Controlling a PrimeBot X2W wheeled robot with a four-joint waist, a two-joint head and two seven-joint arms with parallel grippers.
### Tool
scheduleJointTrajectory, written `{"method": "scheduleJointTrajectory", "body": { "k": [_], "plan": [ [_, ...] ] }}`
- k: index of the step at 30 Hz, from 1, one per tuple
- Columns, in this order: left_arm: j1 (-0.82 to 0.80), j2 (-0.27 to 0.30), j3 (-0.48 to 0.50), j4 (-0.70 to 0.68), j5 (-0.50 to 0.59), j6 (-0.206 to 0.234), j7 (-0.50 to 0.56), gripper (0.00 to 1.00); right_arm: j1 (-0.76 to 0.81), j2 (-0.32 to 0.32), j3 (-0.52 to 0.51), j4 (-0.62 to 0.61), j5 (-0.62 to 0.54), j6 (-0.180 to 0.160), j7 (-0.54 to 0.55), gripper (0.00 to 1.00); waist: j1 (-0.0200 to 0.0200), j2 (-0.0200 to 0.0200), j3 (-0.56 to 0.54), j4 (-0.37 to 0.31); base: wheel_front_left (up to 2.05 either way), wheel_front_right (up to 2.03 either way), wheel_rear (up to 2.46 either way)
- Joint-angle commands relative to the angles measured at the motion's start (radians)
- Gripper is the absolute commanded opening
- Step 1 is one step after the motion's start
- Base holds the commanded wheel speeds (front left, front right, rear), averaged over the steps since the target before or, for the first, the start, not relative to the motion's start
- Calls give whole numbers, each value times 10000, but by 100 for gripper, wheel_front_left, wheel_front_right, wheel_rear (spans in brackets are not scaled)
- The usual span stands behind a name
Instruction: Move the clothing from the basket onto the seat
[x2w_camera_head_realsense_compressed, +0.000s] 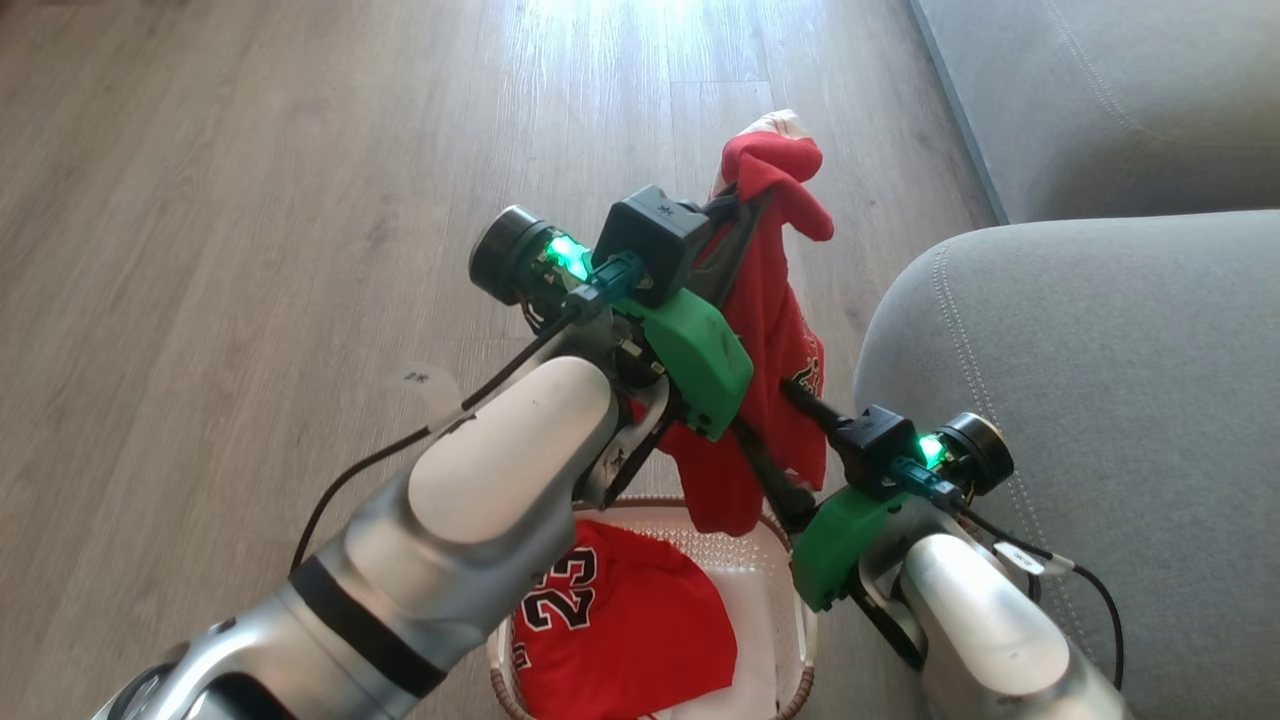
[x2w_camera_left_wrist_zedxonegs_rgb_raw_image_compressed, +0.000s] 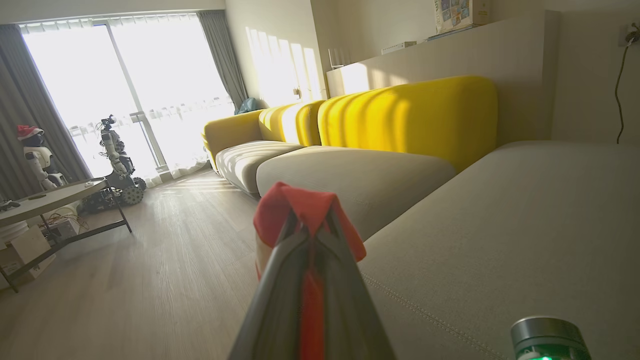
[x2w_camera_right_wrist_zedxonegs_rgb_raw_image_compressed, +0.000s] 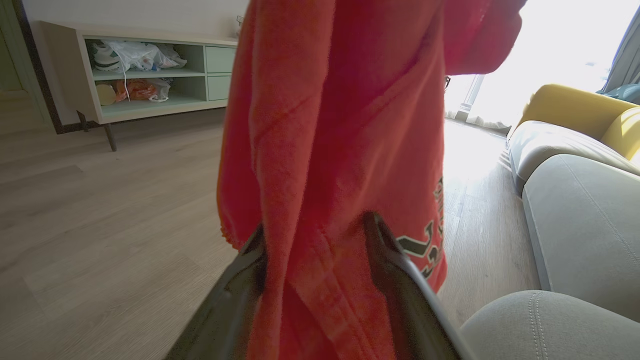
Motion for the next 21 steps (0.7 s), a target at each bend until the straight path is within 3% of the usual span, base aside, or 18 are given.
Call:
{"method": "scheduleJointTrajectory", "body": {
  "k": [1,10,11,12,13,15,21],
  "plan": [
    [-749,136,283,-263,-28,69,-61,0,-581,80,115,-256,52,-4,-65,0,1,0,8,26,0,0,0],
    [-396,224,461,518,-358,287,-433,0,-541,80,-273,-457,148,-4,-65,0,1,0,96,-177,0,0,0],
    [-321,247,528,590,-409,318,-544,11,-518,80,-334,-512,128,-4,-65,0,1,0,103,-240,0,0,0],
    [-238,269,595,664,-463,349,-659,41,-499,80,-403,-577,91,-4,-65,0,1,0,110,-310,0,0,0],
    [-148,296,644,744,-511,370,-755,53,-481,80,-479,-639,45,-4,-65,0,1,0,118,-385,0,0,0],
    [48,344,735,884,-610,396,-960,100,-454,80,-685,-782,-26,-4,-65,0,1,0,135,-545,0,0,0],
    [670,397,757,1240,-937,111,-1437,100,-416,80,-1413,-1036,-372,-4,-65,0,1,0,164,-1062,0,0,0]
  ]
}}
